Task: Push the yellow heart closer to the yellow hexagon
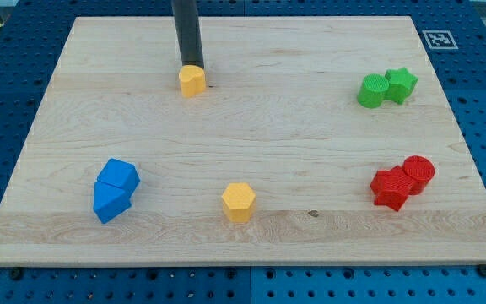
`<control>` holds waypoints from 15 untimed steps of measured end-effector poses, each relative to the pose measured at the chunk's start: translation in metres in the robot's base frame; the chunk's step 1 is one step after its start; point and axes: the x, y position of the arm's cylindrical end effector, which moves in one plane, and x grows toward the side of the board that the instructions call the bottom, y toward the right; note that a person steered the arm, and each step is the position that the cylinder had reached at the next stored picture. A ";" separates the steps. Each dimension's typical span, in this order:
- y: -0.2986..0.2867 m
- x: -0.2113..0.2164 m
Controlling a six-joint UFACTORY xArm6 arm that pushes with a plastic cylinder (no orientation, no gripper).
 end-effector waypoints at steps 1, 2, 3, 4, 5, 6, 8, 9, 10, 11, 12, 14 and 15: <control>-0.005 0.031; 0.003 0.066; 0.004 0.096; -0.029 0.098; -0.024 0.119; 0.005 0.136; 0.054 0.158; 0.056 0.144; 0.076 0.146; 0.100 0.162; 0.106 0.175; 0.116 0.160; 0.130 0.168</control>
